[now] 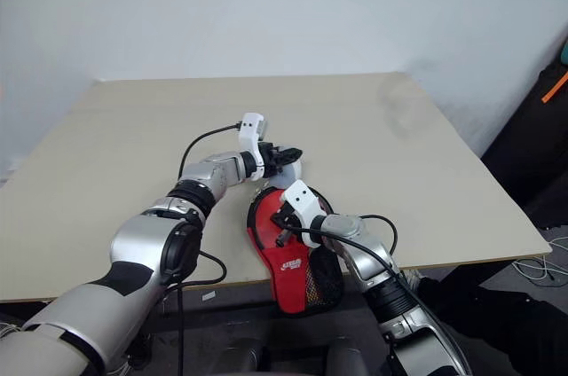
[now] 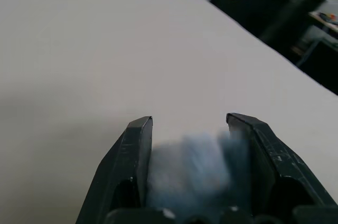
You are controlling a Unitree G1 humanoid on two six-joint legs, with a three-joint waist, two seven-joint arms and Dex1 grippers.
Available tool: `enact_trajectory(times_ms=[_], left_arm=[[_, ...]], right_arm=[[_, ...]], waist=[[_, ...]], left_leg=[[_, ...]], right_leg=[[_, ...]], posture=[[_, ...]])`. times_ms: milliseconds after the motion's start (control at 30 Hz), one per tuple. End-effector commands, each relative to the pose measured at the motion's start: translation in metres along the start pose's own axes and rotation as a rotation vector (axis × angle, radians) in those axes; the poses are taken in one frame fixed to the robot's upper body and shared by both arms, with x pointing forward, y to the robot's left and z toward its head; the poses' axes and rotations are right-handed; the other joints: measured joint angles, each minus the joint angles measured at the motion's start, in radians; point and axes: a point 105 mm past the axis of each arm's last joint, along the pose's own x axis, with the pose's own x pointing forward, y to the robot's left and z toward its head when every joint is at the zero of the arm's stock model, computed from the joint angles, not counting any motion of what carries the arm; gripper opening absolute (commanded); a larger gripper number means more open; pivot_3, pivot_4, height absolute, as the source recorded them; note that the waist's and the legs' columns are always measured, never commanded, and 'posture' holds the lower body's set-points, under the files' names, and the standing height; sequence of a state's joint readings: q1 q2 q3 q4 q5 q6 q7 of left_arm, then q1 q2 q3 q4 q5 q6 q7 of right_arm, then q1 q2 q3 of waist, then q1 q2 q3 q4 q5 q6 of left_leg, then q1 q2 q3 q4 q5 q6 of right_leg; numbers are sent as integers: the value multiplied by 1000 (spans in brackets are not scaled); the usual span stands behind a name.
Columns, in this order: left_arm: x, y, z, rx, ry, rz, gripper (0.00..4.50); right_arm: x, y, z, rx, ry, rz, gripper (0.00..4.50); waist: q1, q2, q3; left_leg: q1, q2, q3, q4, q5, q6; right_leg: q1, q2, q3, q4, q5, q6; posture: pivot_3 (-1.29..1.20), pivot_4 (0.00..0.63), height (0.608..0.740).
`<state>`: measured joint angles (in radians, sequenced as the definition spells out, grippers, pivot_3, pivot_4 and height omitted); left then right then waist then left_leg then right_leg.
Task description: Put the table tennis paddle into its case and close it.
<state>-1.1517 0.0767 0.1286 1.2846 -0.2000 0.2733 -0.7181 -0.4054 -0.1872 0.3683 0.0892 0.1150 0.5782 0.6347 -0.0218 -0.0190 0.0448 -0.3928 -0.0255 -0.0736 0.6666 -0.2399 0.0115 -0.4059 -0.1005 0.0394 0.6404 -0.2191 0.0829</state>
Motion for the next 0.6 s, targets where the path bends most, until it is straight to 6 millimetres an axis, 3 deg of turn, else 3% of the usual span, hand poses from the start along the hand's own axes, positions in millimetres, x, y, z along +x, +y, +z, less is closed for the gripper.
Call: enact_trajectory(times_ms=[33,233,600], left_arm=[[1,-11,20,69,-28,-54,2269],[-10,7,5,80,26,-17,2269],[-46,28,14,126,104,-58,2269]], right_arm=[[0,4,-40,62,151,0,157],[0,5,-41,64,157,5,157],[0,4,-43,62,168,10,157]], waist=[[0,0,0],[-1,0,0],[-1,0,0]], left_leg=[[0,0,0,0,0,0],[0,0,0,0,0,0],[0,0,0,0,0,0]], right_leg=[[0,0,0,0,0,0],[0,0,0,0,0,0],[0,0,0,1,0,0]], posture=[[0,0,698],[0,0,698],[0,0,698]])
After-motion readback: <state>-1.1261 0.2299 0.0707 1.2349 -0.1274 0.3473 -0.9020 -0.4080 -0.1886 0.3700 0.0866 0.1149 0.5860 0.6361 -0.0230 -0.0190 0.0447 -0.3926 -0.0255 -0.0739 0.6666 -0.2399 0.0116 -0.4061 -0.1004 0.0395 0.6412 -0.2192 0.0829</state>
